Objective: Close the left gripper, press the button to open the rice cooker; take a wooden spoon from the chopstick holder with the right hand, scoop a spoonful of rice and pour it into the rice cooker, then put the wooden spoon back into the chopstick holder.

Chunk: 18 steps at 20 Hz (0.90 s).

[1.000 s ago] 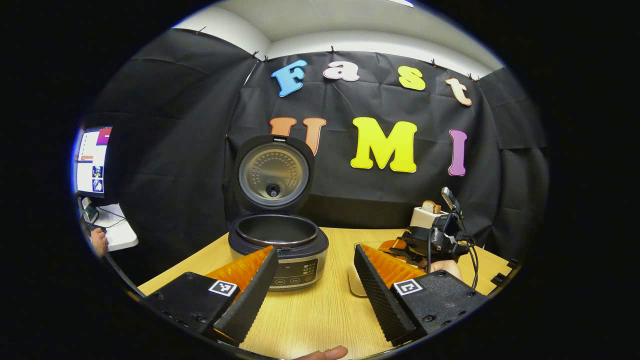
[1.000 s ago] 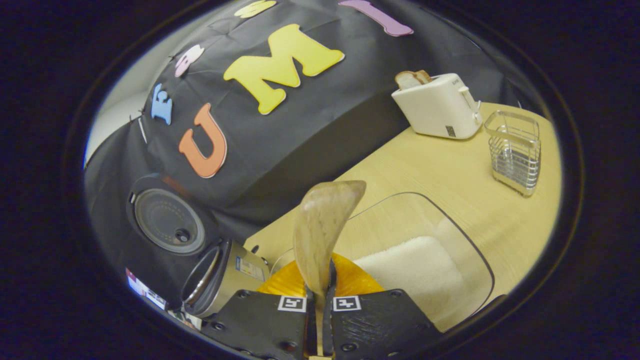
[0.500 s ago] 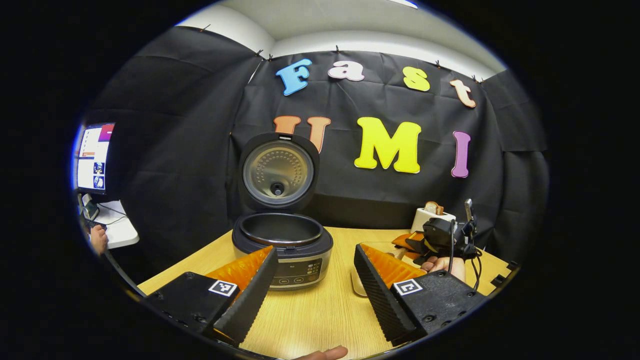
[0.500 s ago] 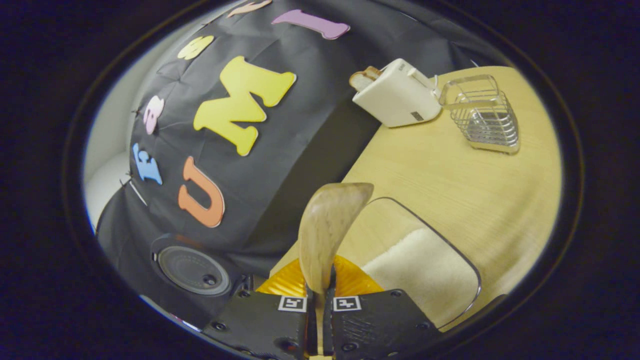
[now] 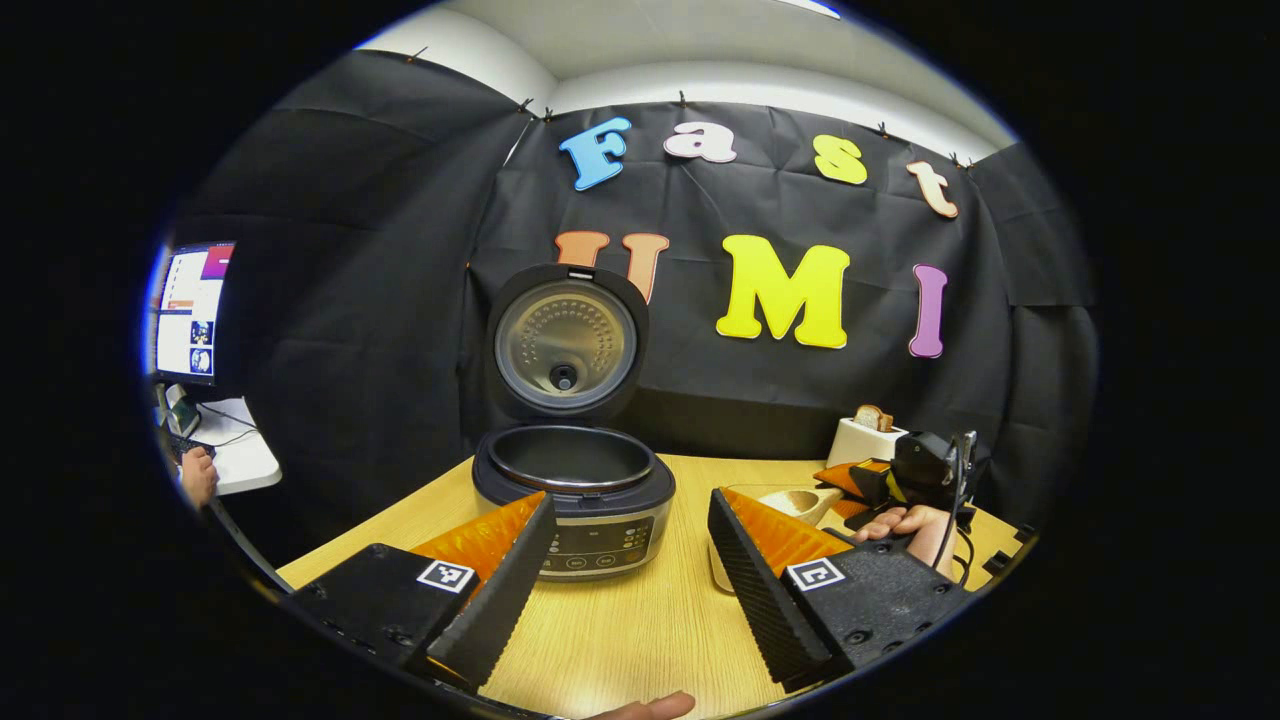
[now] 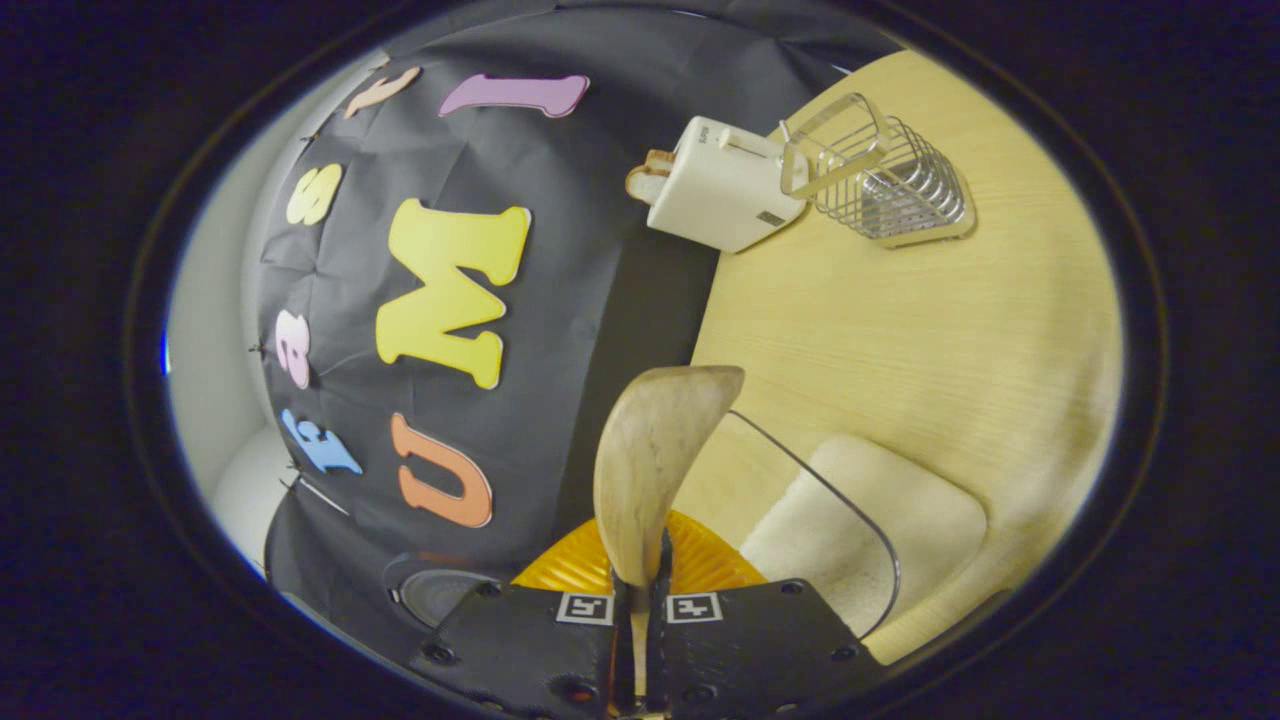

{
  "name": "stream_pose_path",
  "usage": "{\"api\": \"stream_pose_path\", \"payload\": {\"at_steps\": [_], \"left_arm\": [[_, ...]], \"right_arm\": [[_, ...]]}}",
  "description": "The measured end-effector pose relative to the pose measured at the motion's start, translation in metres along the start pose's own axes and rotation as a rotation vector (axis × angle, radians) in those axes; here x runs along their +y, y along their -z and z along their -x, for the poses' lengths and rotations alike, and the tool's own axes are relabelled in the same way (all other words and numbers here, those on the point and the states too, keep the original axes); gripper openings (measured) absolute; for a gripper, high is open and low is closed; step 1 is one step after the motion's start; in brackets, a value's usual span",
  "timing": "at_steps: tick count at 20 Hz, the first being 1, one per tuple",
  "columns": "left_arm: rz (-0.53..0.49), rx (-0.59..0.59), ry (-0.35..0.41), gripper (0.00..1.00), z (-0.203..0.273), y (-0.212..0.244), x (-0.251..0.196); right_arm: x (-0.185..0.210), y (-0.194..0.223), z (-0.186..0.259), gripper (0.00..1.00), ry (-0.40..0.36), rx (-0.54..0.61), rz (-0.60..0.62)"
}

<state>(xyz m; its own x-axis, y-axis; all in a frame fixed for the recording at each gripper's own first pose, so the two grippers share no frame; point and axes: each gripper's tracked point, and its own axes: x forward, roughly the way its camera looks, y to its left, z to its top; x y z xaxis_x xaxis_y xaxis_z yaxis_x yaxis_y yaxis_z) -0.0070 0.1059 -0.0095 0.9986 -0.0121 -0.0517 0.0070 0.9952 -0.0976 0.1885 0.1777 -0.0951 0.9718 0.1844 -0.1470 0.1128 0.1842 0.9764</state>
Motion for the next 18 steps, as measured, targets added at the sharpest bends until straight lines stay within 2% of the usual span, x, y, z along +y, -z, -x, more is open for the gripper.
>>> {"api": "stream_pose_path", "payload": {"at_steps": [2, 5, 9, 12, 18], "left_arm": [[-0.005, 0.005, -0.009, 0.97, -0.001, 0.001, 0.004], [-0.020, 0.005, -0.037, 0.98, 0.000, 0.001, 0.013], [-0.048, 0.005, -0.035, 0.97, 0.007, -0.002, 0.027], [-0.049, -0.015, -0.047, 1.00, 0.015, -0.009, 0.041], [-0.064, -0.019, -0.075, 0.97, 0.021, -0.010, 0.060]], "right_arm": [[0.009, 0.000, 0.007, 0.05, -0.027, 0.014, -0.078], [0.034, 0.002, 0.012, 0.04, -0.056, 0.034, -0.101], [0.075, 0.006, 0.017, 0.04, -0.097, 0.019, -0.061], [0.101, 0.022, 0.019, 0.05, -0.119, 0.034, -0.041], [0.144, 0.058, 0.009, 0.05, -0.145, 0.013, 0.074]]}}
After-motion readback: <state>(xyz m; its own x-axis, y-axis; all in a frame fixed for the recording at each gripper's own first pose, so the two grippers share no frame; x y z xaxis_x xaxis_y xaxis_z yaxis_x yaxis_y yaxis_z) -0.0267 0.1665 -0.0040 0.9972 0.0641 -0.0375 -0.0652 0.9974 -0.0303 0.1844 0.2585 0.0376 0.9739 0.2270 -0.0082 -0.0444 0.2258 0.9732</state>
